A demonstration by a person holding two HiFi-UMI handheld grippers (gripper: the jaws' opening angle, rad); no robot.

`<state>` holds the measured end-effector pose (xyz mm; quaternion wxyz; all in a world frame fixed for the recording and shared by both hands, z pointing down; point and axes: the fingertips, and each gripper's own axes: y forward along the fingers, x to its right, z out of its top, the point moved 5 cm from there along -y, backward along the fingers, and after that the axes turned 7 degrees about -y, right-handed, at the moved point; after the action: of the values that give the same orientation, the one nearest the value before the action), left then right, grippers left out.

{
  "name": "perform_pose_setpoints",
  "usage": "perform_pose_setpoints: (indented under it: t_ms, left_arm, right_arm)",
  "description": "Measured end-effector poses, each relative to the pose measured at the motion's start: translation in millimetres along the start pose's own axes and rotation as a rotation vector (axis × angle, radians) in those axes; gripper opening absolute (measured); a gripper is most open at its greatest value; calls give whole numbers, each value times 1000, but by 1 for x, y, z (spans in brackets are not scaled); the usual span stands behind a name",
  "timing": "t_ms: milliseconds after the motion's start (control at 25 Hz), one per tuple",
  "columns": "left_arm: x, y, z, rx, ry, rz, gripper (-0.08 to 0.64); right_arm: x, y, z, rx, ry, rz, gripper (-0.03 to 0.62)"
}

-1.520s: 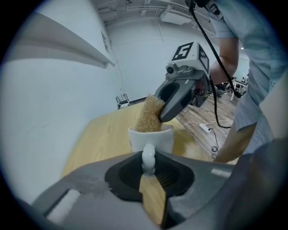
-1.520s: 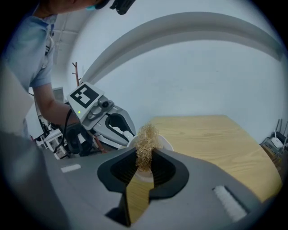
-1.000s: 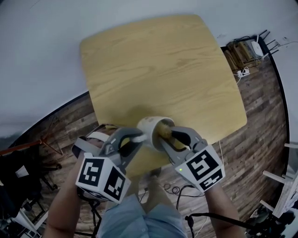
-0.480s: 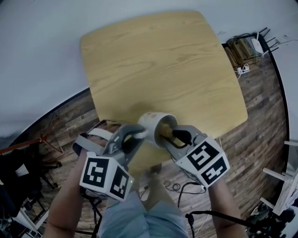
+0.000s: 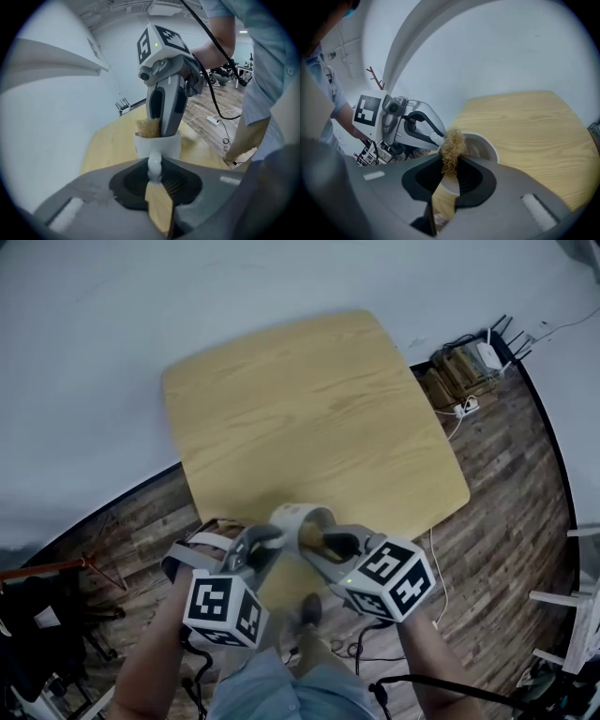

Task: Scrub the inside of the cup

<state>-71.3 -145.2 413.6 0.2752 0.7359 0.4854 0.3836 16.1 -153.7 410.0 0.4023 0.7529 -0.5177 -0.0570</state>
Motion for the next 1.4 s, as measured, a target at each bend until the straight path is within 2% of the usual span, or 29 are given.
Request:
perform_pose_setpoints:
  t_ms: [520, 800, 1240, 1400]
  left_arm:
    - [6, -9, 4, 3, 35, -6, 78]
    - [2, -10, 14, 2, 27, -5, 78]
    - [-2, -8, 9, 5, 16, 20, 79]
    - [-2, -3, 9, -5, 57, 28, 78]
  right_arm:
    - [6, -17, 7, 50, -97, -104, 71]
    - [23, -18, -8, 38, -66, -134, 71]
    - [13, -8, -24, -48, -41, -69, 71]
    - [8, -8, -23, -24, 7, -27, 71]
